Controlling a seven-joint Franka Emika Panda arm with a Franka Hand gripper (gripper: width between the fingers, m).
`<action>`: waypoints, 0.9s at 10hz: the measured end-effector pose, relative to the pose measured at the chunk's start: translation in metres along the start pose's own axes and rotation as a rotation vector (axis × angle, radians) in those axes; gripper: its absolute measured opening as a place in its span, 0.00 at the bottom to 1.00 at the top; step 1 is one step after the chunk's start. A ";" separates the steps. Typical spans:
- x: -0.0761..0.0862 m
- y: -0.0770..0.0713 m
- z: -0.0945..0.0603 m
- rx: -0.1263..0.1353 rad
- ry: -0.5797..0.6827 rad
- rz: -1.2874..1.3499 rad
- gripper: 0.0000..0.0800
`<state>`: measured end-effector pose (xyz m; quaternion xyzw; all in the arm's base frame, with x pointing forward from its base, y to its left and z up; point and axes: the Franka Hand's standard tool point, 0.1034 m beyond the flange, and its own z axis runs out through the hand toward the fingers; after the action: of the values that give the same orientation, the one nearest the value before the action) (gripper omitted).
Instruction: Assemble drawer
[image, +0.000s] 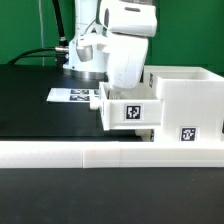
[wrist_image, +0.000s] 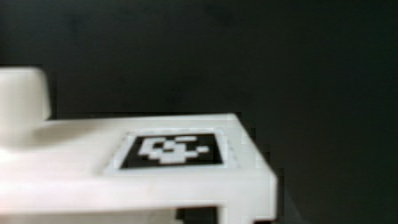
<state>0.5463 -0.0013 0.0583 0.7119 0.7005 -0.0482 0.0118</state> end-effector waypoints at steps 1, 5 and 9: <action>0.003 0.000 0.000 0.002 0.007 0.046 0.06; 0.006 0.004 -0.001 0.005 0.003 0.071 0.06; 0.003 0.002 0.001 0.008 -0.002 0.016 0.06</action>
Offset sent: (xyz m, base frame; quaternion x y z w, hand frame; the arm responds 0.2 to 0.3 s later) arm 0.0088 -0.0010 0.0031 0.0251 0.0044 -0.0181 0.9995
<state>0.5479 0.0017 0.0570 0.7176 0.6945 -0.0516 0.0102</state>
